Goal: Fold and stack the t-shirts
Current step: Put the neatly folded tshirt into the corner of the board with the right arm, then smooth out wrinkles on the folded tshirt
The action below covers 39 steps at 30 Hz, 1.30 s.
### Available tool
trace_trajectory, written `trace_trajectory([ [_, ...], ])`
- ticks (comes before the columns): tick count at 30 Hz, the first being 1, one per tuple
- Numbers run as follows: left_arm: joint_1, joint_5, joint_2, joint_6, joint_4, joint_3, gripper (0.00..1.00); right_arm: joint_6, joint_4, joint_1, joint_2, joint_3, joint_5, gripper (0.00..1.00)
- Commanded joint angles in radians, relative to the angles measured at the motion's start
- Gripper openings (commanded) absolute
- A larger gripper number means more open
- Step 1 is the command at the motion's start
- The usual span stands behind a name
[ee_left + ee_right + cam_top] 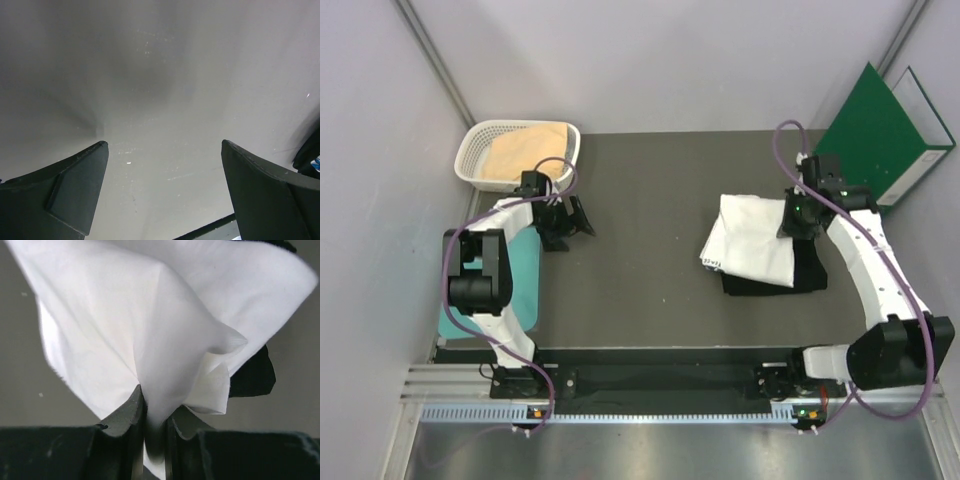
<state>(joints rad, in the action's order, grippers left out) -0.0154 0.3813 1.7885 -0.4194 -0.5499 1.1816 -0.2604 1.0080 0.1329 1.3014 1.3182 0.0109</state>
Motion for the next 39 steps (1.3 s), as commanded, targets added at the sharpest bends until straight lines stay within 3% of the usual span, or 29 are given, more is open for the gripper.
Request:
trace_trajectory([
  [1, -0.008, 0.021, 0.008, 0.014, 0.015, -0.008, 0.99, 0.056, -0.063, -0.11, 0.001, -0.12, 0.043, 0.13],
  [7, -0.011, 0.034, 0.014, 0.019, 0.01, -0.002, 0.99, 0.058, -0.129, -0.125, 0.068, -0.152, 0.118, 0.13],
  [13, -0.015, 0.042, 0.015, 0.025, 0.001, 0.001, 0.99, 0.064, -0.125, -0.125, 0.099, -0.041, 0.144, 0.15],
  [18, -0.017, 0.045, 0.023, 0.036, 0.002, -0.008, 0.99, 0.081, -0.129, -0.125, 0.15, -0.042, 0.216, 0.16],
  [28, -0.017, 0.057, 0.066, 0.071, -0.036, 0.047, 0.99, 0.089, -0.149, -0.125, 0.354, -0.063, 0.29, 0.2],
  [32, -0.017, 0.059, 0.08, 0.087, -0.056, 0.079, 0.99, 0.07, -0.164, -0.125, 0.349, -0.059, 0.36, 0.2],
  [39, -0.017, 0.073, 0.103, 0.082, -0.053, 0.084, 0.99, 0.082, -0.19, -0.118, 0.256, -0.034, 0.351, 0.22],
])
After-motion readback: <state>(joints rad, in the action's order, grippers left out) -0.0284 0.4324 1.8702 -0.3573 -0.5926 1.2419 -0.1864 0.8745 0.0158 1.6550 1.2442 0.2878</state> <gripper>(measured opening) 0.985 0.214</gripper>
